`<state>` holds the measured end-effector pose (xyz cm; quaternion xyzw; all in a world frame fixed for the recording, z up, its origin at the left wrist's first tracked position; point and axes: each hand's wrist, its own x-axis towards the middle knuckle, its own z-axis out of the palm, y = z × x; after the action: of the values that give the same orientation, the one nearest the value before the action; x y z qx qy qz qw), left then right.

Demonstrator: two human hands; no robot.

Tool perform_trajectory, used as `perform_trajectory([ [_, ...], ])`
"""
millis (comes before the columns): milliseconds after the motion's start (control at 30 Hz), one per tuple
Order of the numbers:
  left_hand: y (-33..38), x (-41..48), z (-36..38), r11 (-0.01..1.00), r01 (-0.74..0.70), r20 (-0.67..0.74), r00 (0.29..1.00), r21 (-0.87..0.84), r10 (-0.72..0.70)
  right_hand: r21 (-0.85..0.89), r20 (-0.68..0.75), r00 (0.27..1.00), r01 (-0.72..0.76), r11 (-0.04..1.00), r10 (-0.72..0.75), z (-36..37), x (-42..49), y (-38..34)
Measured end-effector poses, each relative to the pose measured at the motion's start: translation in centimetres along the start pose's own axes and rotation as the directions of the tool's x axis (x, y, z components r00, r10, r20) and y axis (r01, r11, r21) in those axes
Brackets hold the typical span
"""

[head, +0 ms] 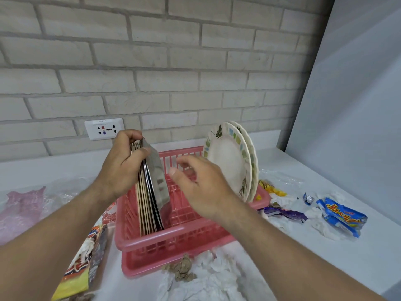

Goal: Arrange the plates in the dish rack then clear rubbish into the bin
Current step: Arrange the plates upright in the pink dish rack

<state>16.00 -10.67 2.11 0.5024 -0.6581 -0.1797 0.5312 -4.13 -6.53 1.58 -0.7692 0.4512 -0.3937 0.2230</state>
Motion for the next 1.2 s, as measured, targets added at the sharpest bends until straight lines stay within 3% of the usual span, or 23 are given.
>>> perform_trajectory([
  [267, -0.1, -0.1, -1.0, 0.999, -0.043, 0.036, 0.998, 0.003, 0.043, 0.054, 0.089, 0.995, 0.031, 0.998, -0.036, 3.4, 0.3, -1.2],
  [500, 0.4, 0.3, -1.1, 0.994, -0.082, 0.073, 0.994, 0.077, 0.076, -0.073, 0.055, 0.996, 0.073, 0.995, -0.069, 3.9, 0.2, -1.9],
  [667, 0.9, 0.8, -1.6, 0.985, -0.093, 0.197, 0.978, 0.144, 0.063, -0.175, 0.027, 1.0, -0.003, 0.985, 0.008, 3.8, 0.5, -1.4],
  [767, 0.6, 0.6, -1.4, 0.976, -0.103, 0.155, 0.985, 0.194, 0.073, -0.281, 0.055, 0.995, -0.062, 0.958, 0.08, 3.7, 0.9, -2.1],
  [867, 0.3, 0.1, -1.1, 0.977, -0.069, 0.051, 0.997, 0.203, 0.06, -0.377, 0.01, 0.999, -0.04, 0.925, 0.047, 1.7, 2.2, -3.2],
  [1000, 0.1, 0.0, -1.1, 0.974, -0.089, 0.046, 0.996, 0.207, 0.081, -0.521, -0.139, 0.99, -0.045, 0.852, -0.032, -4.1, 4.9, -4.0],
  [1200, 0.1, 0.0, -0.9, 0.978, -0.085, 0.037, 0.996, 0.188, 0.079, -0.558, -0.21, 0.975, -0.179, 0.81, 0.07, -9.6, 5.7, -2.6],
])
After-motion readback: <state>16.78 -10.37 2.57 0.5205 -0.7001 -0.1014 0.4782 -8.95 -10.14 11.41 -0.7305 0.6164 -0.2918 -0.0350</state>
